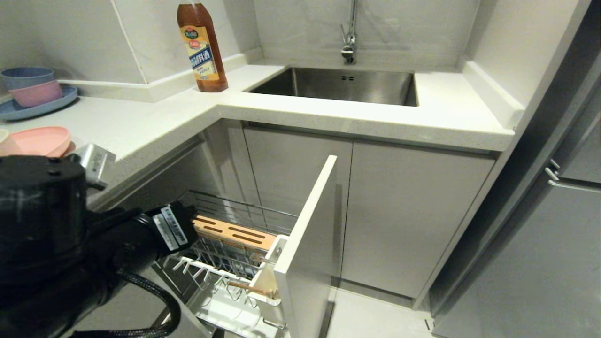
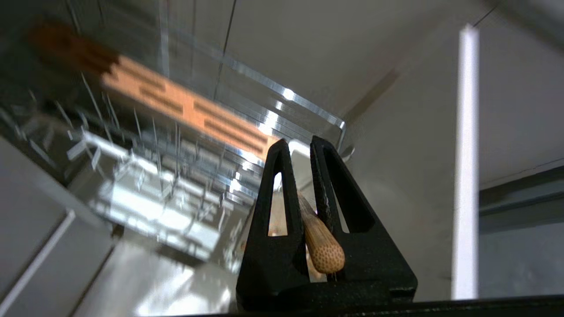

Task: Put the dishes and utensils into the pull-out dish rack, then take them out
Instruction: Take the chopsticks out of the cupboard

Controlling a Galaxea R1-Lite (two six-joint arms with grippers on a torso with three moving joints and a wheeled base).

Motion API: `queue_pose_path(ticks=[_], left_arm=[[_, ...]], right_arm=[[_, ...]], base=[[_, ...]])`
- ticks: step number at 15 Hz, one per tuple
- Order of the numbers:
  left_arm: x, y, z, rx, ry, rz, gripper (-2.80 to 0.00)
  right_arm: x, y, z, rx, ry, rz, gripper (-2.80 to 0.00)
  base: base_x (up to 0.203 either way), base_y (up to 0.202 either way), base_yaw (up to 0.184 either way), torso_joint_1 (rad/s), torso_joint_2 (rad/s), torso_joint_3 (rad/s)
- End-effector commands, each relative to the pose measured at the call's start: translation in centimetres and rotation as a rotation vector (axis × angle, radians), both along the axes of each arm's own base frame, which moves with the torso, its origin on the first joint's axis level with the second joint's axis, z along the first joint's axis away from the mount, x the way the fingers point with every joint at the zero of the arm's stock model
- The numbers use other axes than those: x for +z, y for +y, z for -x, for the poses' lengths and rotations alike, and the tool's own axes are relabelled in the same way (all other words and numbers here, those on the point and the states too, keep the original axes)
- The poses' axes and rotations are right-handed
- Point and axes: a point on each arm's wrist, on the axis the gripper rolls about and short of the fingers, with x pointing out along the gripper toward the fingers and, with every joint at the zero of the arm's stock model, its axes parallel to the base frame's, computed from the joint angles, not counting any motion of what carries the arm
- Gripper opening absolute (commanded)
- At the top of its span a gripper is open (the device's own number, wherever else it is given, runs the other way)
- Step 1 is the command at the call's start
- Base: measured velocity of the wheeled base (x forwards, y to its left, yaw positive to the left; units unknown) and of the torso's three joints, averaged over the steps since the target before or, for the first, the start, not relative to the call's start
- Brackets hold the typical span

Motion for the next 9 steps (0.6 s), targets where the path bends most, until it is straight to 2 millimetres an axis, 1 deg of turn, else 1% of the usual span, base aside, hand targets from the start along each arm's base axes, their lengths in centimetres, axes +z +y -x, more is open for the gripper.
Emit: queue_pose_path(ticks=[1, 3, 5, 9], left_arm=[[2.0, 1.2, 1.3, 0.008, -0.077, 0.042, -2.8], [4.0, 2.3, 2.3, 0.036, -0.157, 0.026, -2.8], [5.6, 3.3, 3.2, 0.042, -0.219, 0.012, -2.8], [7.8, 4.9, 4.6, 0.059, -0.305, 0.005, -2.8]], right_arm=[[0.0, 0.0, 0.0, 0.0, 0.001, 0.001, -2.8], [0.0, 0.0, 0.0, 0.001, 0.001, 0.0, -2.8], [-0.1, 0.0, 0.0, 0.001, 0.003, 0.0, -2.8], [-0.1, 0.0, 0.0, 0.001, 0.003, 0.0, -2.8]], base=[[0.0, 0.0, 0.0, 0.0, 0.0, 0.0], [0.0, 0.0, 0.0, 0.0, 0.0, 0.0], [0.0, 0.0, 0.0, 0.0, 0.0, 0.0], [0.0, 0.0, 0.0, 0.0, 0.0, 0.0]])
